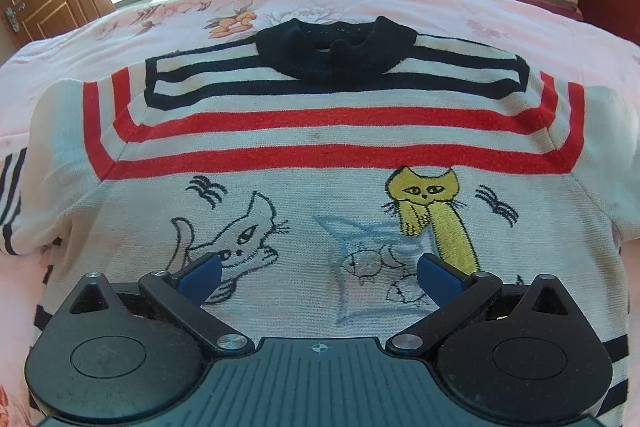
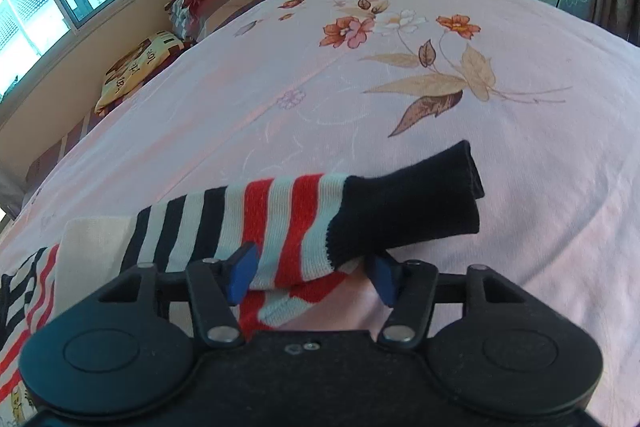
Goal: Fold small clothes
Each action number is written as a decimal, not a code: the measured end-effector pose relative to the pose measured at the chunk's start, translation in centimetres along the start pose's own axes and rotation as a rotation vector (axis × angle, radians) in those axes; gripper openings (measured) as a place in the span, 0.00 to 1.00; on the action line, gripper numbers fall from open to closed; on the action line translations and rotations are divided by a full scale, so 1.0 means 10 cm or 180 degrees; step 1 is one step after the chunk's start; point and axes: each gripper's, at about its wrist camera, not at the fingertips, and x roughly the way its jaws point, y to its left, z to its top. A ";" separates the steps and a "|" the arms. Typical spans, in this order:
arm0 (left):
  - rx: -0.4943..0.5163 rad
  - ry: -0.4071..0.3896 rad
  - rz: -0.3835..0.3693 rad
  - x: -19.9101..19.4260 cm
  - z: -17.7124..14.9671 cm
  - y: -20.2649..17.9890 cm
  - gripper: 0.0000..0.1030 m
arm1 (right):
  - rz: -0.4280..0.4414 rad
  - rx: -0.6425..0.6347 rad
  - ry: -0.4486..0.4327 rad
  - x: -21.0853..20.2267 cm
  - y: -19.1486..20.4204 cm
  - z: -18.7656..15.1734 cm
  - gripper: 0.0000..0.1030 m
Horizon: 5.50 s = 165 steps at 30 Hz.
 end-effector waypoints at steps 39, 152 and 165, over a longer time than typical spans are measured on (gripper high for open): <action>-0.1257 0.0212 -0.2114 0.34 0.12 0.85 1.00 | 0.1035 -0.1726 0.0083 -0.99 2.06 -1.49 0.58; -0.2844 -0.0425 -0.0224 0.25 -1.09 3.92 0.76 | 0.1968 -0.2562 0.0394 -1.04 3.85 -2.37 0.45; -0.3251 -0.0731 -0.0294 0.78 -0.77 4.51 0.10 | 0.1760 -0.2554 0.0340 -0.92 4.22 -2.60 0.45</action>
